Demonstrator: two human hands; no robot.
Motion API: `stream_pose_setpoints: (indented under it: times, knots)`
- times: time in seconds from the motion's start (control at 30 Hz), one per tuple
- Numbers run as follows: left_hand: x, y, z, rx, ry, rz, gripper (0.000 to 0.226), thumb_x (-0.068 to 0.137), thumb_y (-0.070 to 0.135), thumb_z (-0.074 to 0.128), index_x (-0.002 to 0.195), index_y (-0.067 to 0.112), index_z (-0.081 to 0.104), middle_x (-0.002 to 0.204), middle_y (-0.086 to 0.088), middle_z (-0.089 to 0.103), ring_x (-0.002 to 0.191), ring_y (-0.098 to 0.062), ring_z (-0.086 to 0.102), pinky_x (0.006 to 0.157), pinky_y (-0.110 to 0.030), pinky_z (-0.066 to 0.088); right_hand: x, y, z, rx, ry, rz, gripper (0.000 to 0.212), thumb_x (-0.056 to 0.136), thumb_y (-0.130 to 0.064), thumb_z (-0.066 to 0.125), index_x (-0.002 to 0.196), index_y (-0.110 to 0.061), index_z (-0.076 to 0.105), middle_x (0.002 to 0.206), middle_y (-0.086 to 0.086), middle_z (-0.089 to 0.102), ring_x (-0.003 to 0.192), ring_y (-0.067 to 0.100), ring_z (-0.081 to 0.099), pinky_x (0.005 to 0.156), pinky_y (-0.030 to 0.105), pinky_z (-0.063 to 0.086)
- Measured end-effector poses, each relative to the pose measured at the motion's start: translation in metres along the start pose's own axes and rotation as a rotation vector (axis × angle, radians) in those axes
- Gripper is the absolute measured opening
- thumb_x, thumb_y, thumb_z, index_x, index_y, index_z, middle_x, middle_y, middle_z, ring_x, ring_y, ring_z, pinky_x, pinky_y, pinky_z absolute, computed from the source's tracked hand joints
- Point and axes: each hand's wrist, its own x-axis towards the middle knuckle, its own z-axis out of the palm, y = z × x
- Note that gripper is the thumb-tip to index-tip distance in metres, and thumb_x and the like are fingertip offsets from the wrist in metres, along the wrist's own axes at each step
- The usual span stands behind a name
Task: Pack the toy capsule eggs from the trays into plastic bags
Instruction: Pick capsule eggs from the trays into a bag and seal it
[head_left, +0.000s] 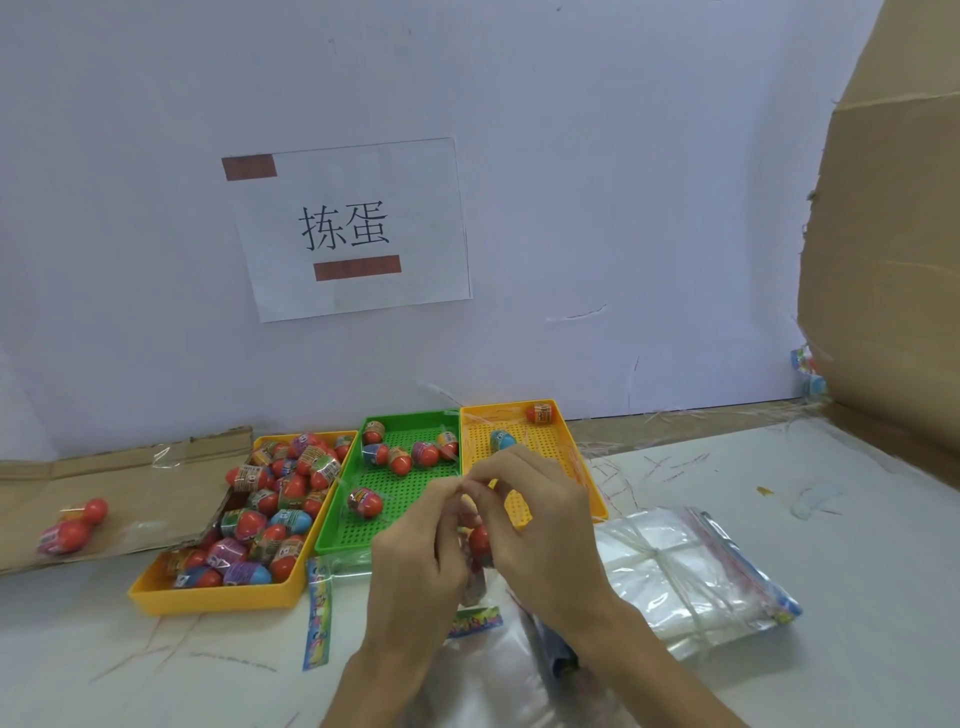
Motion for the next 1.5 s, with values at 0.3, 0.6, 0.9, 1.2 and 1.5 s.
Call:
stream_pose_setpoints:
  times: [0.3, 0.6, 0.9, 1.2, 1.5]
  knots:
    - [0.001, 0.001, 0.000, -0.011, -0.001, 0.007, 0.025, 0.100, 0.012, 0.051, 0.113, 0.031, 0.061, 0.083, 0.038, 0.059, 0.070, 0.014, 0.059, 0.060, 0.001, 0.037, -0.001, 0.000, 0.000, 0.092, -0.017, 0.074, 0.005, 0.094, -0.016, 0.064, 0.090, -0.018, 0.064, 0.088, -0.017, 0.059, 0.079, 0.008, 0.057, 0.070, 0.035, 0.051]
    - [0.000, 0.004, 0.001, -0.023, -0.002, 0.021, 0.019, 0.101, 0.016, 0.045, 0.109, 0.025, 0.060, 0.078, 0.034, 0.053, 0.066, 0.015, 0.056, 0.059, 0.002, 0.035, 0.001, 0.004, 0.000, 0.058, 0.005, 0.003, 0.003, 0.092, -0.014, 0.070, 0.090, -0.015, 0.071, 0.087, -0.011, 0.064, 0.076, 0.007, 0.058, 0.068, 0.039, 0.053]
    - [-0.001, 0.003, 0.002, -0.034, 0.000, 0.014, 0.022, 0.101, 0.011, 0.049, 0.114, 0.024, 0.060, 0.078, 0.027, 0.058, 0.068, 0.012, 0.060, 0.059, 0.001, 0.038, -0.001, 0.006, 0.001, 0.084, -0.030, 0.058, 0.007, 0.097, -0.016, 0.063, 0.095, -0.016, 0.069, 0.092, -0.013, 0.064, 0.083, 0.008, 0.059, 0.071, 0.040, 0.053]
    - [-0.002, 0.000, 0.001, -0.036, -0.020, -0.004, 0.023, 0.098, 0.014, 0.045, 0.108, 0.029, 0.059, 0.084, 0.030, 0.060, 0.066, 0.009, 0.058, 0.059, 0.000, 0.036, 0.002, 0.005, -0.003, 0.027, -0.060, -0.001, 0.005, 0.090, -0.015, 0.073, 0.085, -0.015, 0.072, 0.080, -0.014, 0.060, 0.073, 0.003, 0.052, 0.071, 0.025, 0.046]
    - [-0.003, -0.002, 0.002, -0.025, -0.007, -0.009, 0.028, 0.096, 0.012, 0.043, 0.113, 0.029, 0.059, 0.088, 0.026, 0.061, 0.074, 0.008, 0.061, 0.062, -0.002, 0.041, 0.005, 0.007, -0.007, 0.099, -0.091, 0.030, 0.002, 0.092, -0.016, 0.070, 0.093, -0.018, 0.071, 0.089, -0.012, 0.065, 0.075, 0.005, 0.057, 0.069, 0.020, 0.051]
